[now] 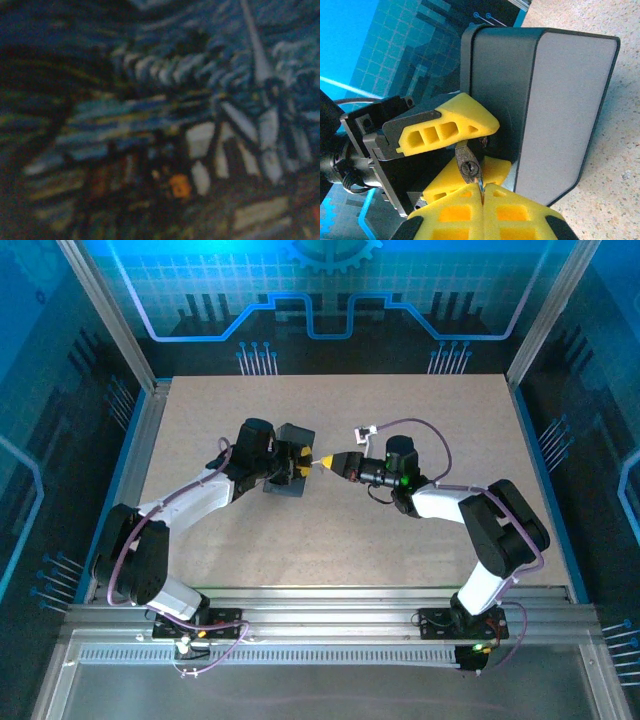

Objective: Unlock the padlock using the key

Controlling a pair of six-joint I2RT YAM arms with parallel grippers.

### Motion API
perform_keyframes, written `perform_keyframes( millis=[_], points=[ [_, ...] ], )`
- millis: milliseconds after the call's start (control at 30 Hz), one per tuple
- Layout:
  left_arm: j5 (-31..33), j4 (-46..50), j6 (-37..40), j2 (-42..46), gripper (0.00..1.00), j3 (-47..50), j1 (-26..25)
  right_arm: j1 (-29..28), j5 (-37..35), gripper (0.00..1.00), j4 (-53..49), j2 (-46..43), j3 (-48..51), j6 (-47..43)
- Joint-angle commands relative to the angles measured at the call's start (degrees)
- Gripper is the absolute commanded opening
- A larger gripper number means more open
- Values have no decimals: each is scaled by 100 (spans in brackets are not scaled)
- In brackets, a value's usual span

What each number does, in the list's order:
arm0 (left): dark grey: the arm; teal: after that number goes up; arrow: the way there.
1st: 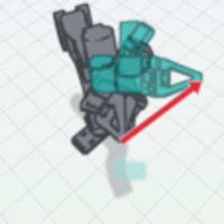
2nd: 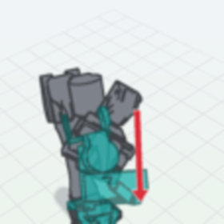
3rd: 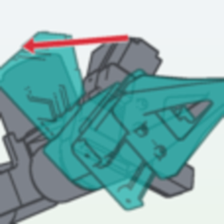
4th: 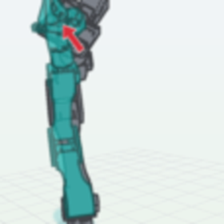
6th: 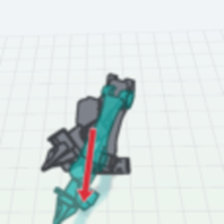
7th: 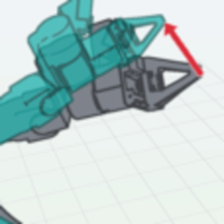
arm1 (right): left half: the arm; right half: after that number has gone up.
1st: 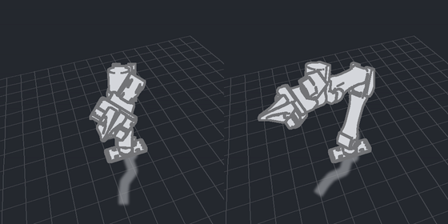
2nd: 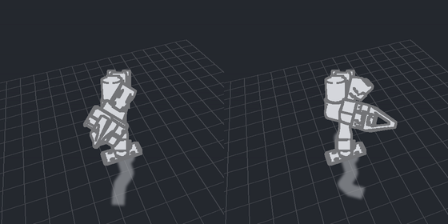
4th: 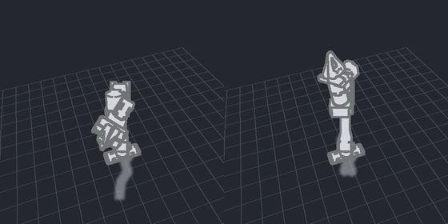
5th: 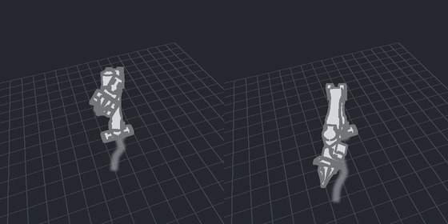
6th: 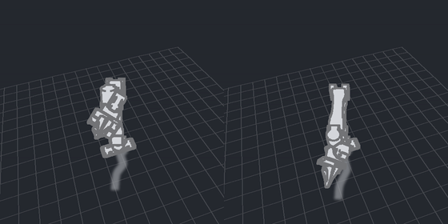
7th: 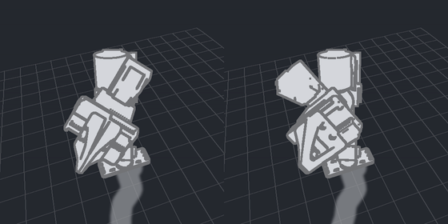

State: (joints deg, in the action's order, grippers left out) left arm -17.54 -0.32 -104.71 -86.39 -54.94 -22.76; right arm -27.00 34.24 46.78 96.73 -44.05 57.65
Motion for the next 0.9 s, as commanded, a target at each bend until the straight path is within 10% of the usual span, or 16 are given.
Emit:
perform_keyframes(
  millis=[0, 867],
  points=[
    [-87, -175, 21, 241, 0, 9, -11, -86, -80, 0, 302, 44, -108, 58],
    [33, -197, -105, 343, 0, 59, -15, -321, -515, 0, 291, 120, -68, 115]
  ],
)
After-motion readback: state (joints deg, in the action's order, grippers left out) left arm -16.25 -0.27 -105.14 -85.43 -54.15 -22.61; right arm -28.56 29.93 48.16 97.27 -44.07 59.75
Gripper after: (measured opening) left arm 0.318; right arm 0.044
